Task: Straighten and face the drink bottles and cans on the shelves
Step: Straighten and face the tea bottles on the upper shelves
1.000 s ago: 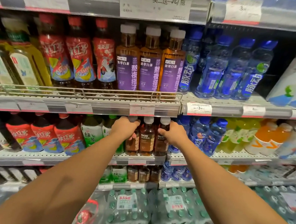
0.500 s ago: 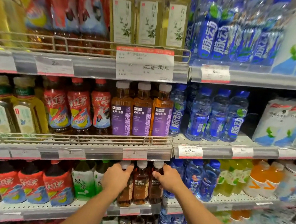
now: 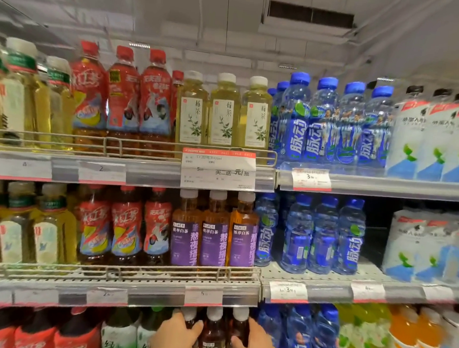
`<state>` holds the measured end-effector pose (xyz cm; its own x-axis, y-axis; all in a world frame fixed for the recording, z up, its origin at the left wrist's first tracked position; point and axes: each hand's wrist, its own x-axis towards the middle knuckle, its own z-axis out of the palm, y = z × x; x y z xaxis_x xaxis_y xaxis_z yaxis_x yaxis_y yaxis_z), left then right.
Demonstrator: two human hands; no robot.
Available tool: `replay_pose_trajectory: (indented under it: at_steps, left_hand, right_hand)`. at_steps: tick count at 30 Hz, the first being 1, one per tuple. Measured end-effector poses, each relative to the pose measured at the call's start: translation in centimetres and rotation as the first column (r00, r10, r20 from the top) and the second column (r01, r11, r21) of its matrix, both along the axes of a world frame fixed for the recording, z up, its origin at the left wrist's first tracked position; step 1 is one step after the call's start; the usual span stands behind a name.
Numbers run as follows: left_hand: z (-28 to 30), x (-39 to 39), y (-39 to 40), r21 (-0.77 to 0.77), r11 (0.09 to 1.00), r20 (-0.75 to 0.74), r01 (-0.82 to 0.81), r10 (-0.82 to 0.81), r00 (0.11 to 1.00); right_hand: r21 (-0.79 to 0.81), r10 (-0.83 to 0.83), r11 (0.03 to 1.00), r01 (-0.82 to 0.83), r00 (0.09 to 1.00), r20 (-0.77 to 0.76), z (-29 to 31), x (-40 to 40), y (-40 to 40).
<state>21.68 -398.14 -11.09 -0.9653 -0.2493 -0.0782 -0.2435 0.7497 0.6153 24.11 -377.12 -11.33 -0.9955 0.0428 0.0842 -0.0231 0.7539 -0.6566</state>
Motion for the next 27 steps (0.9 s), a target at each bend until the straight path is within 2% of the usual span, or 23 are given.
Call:
replay_pose_trajectory:
  at_steps: [3, 9, 13, 14, 15, 16, 18, 19, 20, 21, 22, 23, 24, 25, 27]
  left_hand:
    - [0.5, 0.7, 0.0, 0.019, 0.999, 0.027, 0.039, -0.04, 0.999]
    - [2.2, 2.7, 0.0, -0.01, 0.996, 0.015, 0.091, -0.09, 0.996]
    - [2.7, 4.3, -0.2, -0.153, 0.978, 0.036, 0.142, -0.138, 0.99]
    - [4.1, 3.4, -0.4, -0.23, 0.961, 0.051, 0.151, -0.143, 0.988]
    - [5.6, 3.4, -0.9, -0.255, 0.948, 0.142, 0.191, -0.159, 0.977]
    - [6.4, 3.4, -1.3, -0.162, 0.943, 0.195, 0.291, -0.258, 0.946]
    - [7.6, 2.3, -0.7, 0.072, 0.894, 0.143, 0.443, -0.449, 0.882]
    - [8.9, 3.0, -0.6, 0.029, 0.892, 0.041, 0.451, -0.452, 0.891]
    - [9.8, 3.9, -0.4, -0.091, 0.904, -0.126, 0.419, -0.427, 0.895]
    - [10.6, 4.4, 0.8, -0.289, 0.896, -0.259, 0.337, -0.412, 0.874]
    - [10.5, 4.9, 1.4, -0.431, 0.847, -0.315, 0.312, -0.465, 0.828]
    - [10.1, 6.2, 1.9, -0.488, 0.819, -0.378, 0.302, -0.51, 0.773]
    - [10.5, 5.3, 2.0, -0.53, 0.781, -0.394, 0.331, -0.572, 0.719]
    - [10.5, 5.4, 2.3, -0.569, 0.772, -0.362, 0.283, -0.545, 0.756]
    - [11.4, 4.6, 3.1, -0.644, 0.705, -0.201, 0.298, -0.532, 0.823]
  right_hand:
    - [0.026, 0.005, 1.0, -0.003, 0.997, -0.071, 0.3, 1.0, 0.2]
    - [0.175, 0.002, 0.984, 0.027, 0.987, -0.164, 1.7, 2.1, 1.8]
    - [0.167, -0.014, 0.985, 0.054, 0.973, -0.231, 4.3, 2.8, 2.6]
    - [0.15, -0.023, 0.987, 0.064, 0.965, -0.261, 5.2, 2.9, 2.7]
    - [0.141, -0.017, 0.988, 0.065, 0.948, -0.317, 6.0, 3.0, 2.8]
    - [0.128, -0.017, 0.989, 0.071, 0.925, -0.38, 6.7, 2.9, 2.9]
    - [0.096, -0.026, 0.991, 0.089, 0.851, -0.525, 7.8, 2.3, 3.1]
    - [0.091, -0.03, 0.991, 0.103, 0.811, -0.584, 8.3, 2.1, 3.1]
    - [0.113, -0.016, 0.987, 0.115, 0.767, -0.642, 8.9, 1.9, 3.1]
    - [0.155, 0.013, 0.981, 0.118, 0.754, -0.657, 9.7, 1.8, 3.0]
    - [0.214, 0.069, 0.972, 0.096, 0.754, -0.653, 10.1, 1.3, 3.0]
    - [0.267, 0.122, 0.961, 0.068, 0.766, -0.631, 10.5, 1.1, 3.1]
    - [0.304, 0.17, 0.952, 0.037, 0.764, -0.622, 10.3, 0.6, 3.2]
    - [0.339, 0.215, 0.941, -0.007, 0.786, -0.58, 10.2, 0.4, 3.3]
    - [0.378, 0.262, 0.924, -0.053, 0.807, -0.529, 9.8, 0.1, 3.5]
